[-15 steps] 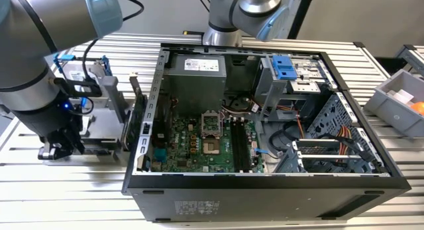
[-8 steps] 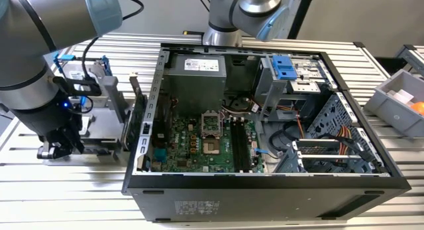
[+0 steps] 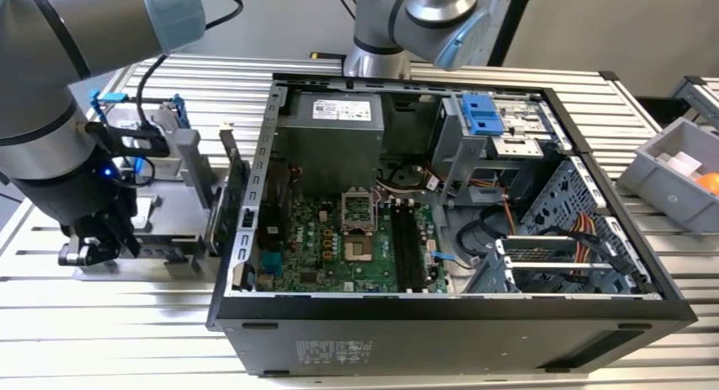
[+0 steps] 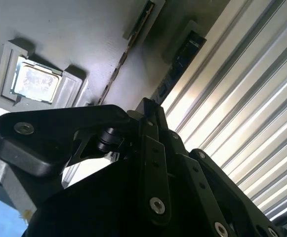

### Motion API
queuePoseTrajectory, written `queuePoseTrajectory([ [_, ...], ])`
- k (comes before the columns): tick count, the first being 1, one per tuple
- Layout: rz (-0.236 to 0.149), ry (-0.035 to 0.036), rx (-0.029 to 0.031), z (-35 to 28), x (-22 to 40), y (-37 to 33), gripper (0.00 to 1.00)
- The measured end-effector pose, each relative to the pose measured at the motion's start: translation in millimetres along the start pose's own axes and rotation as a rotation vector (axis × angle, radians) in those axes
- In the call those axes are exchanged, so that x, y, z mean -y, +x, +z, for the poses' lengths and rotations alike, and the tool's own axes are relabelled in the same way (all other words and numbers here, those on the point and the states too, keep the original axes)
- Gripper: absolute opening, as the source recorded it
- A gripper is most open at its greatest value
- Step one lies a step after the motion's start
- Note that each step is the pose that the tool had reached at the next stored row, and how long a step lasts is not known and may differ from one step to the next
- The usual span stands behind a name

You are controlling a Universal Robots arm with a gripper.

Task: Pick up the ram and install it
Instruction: 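Pick up the ram and move it above insertion slot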

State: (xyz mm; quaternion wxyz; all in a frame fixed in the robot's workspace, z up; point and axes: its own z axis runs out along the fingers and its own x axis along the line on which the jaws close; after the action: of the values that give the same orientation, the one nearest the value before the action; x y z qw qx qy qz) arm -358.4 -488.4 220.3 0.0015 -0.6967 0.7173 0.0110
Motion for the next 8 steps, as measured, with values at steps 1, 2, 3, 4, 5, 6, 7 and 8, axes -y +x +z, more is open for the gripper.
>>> queuePoseTrajectory([
  [1,0.0,-0.0001,-0.0001,-1.4,0.0,0.0,0.0],
  [2,0.0,-0.0001,-0.0001,-2.2,0.0,0.0,0.0],
  [3,0.0,-0.0001,-0.0001,-3.0,0.0,0.0,0.0],
  [4,0.0,-0.0001,-0.0001,-3.9,0.0,0.0,0.0],
  [5,0.0,-0.0002,-0.0001,-4.9,-0.1,-0.1,0.0],
  [6,0.0,-0.0002,-0.0001,-6.0,0.0,-0.1,0.0],
  [7,0.001,-0.0001,-0.0001,-7.4,-0.1,-0.1,0.0],
  [8,0.001,0.0,0.0,-8.7,-0.1,-0.1,0.0],
])
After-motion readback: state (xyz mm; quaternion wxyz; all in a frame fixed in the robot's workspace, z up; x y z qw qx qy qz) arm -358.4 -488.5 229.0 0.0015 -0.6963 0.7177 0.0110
